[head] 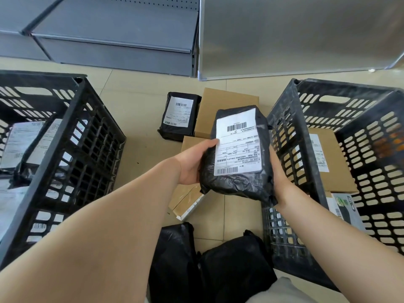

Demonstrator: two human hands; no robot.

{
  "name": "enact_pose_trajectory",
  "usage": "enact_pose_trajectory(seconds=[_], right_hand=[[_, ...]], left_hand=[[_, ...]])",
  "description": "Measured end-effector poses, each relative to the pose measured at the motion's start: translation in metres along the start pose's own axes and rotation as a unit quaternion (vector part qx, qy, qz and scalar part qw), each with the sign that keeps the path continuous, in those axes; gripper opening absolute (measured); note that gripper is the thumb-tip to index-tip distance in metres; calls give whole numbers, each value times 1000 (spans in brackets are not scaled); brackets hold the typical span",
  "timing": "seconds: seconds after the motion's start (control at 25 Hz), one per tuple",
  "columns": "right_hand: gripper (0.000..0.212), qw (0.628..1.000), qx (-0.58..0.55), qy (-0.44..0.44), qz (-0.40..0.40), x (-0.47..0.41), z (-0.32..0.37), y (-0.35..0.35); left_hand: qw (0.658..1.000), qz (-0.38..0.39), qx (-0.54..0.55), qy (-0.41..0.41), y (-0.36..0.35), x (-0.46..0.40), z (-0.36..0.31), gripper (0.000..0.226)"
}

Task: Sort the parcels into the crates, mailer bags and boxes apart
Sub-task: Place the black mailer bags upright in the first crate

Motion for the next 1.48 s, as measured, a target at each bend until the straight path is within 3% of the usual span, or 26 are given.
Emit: enact_pose_trajectory(seconds=[0.36,0.6,0.68,0.84,0.96,1.12,1.2,1.48], right_hand=[[41,998,1,-25,-60,-52,-17,32],[60,986,-156,24,-54,-61,-29,50],[63,990,-134,18,-30,-61,-30,41],[30,999,-29,24,-17,-68,-40,25],[43,997,4,69,-23,-72,-33,34],[34,991,82,90,-51,-68,-7,51],[28,984,148,81,-63,-66,7,54],[25,959,282,-7,-7,-70,24,35]], left_hand=[[995,-77,26,-60,23,8,-4,41],[977,-86,122,-154,37,11,-15,38],[970,-82,149,-174,37,10,-15,39],[978,-62,119,-159,30,10,-12,44],[992,-65,51,-92,35,16,-3,43],[973,-200,80,-81,73,33,3,33],[963,-255,44,-81,87,45,-2,32],[986,-130,-107,-10,73,61,-12,40]])
Point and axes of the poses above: each hand's wrist, its own x-axis away from the middle knuckle, its own y-axis out of the back of the hand, z = x × y, the point moved 7 cm from there along -x, towards the middle knuckle, and after that the axes turned 11 degrees about z, right-handed, at the moved point
